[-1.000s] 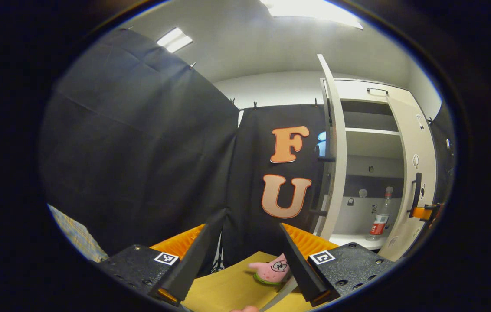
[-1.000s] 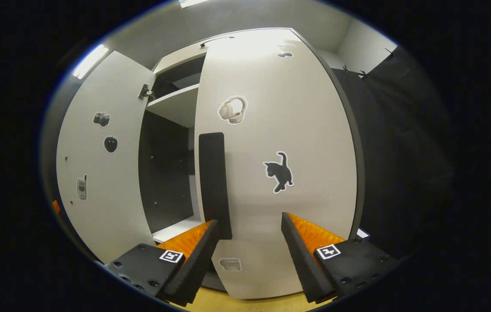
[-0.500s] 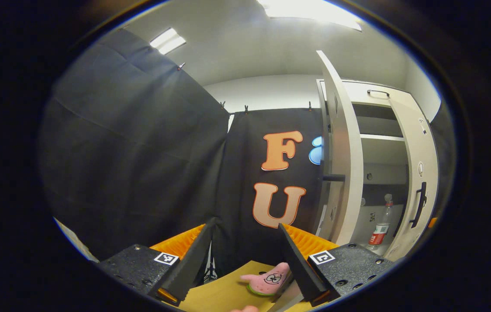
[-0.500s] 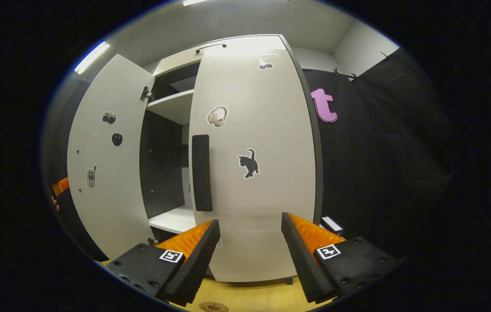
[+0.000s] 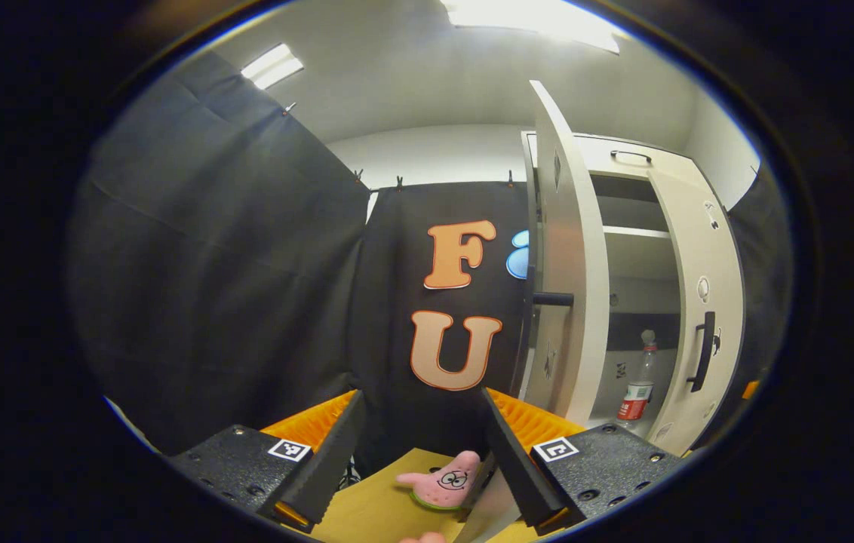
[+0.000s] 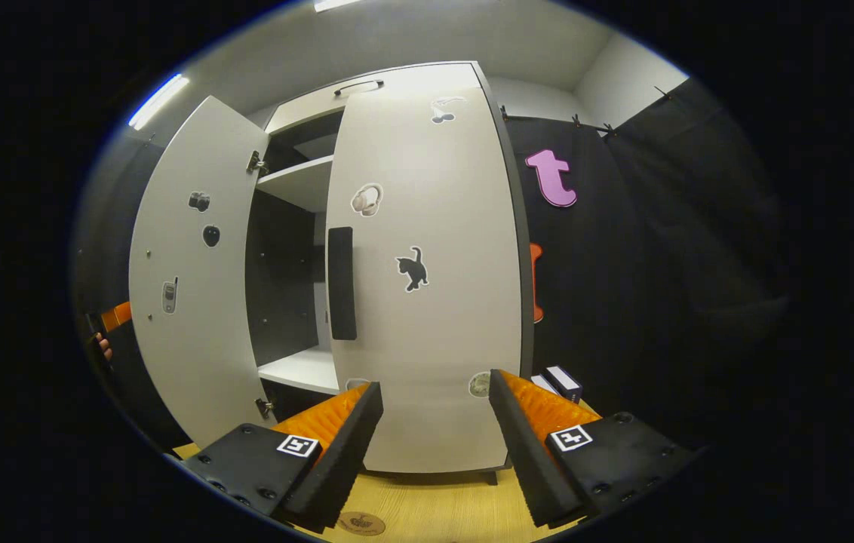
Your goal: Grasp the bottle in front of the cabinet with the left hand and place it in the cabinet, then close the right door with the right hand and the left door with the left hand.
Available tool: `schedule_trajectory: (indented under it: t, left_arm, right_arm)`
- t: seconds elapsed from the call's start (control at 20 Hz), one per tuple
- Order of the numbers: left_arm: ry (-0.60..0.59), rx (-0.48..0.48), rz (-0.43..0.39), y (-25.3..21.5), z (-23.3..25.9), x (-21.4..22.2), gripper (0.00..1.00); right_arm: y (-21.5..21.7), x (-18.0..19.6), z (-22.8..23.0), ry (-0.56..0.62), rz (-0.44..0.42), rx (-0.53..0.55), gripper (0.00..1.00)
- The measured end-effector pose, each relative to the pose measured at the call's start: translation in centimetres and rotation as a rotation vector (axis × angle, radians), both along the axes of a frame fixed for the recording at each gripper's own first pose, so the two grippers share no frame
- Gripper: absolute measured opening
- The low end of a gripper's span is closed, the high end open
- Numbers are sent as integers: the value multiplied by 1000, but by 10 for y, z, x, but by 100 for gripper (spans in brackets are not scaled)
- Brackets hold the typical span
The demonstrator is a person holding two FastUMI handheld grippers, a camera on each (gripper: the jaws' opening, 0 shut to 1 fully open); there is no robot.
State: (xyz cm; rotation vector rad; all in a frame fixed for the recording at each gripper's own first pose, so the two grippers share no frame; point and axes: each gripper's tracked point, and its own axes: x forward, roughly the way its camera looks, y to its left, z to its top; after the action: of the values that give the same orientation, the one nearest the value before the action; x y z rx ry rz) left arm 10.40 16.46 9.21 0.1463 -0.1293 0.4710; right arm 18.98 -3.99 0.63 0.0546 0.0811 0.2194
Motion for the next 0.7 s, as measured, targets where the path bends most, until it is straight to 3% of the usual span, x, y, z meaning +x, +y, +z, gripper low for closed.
schedule_trajectory:
  t: [0.1,0.15,0.2,0.25,0.7]
  left_arm:
    - [-3,-1,3,-6,-1,-1,96]
    - [-3,3,7,-8,-1,0,92]
    - [-5,7,9,-12,-2,-1,96]
    - [-4,7,7,-15,-3,0,92]
    - [-19,-55,-68,-53,-13,4,92]
  right_arm:
    - [-3,-4,1,-5,3,7,95]
    - [-6,-7,2,-8,4,10,95]
    - [-9,-10,1,-8,3,10,95]
    - [-13,-13,2,-7,2,10,95]
    - [-38,-22,1,5,-39,11,95]
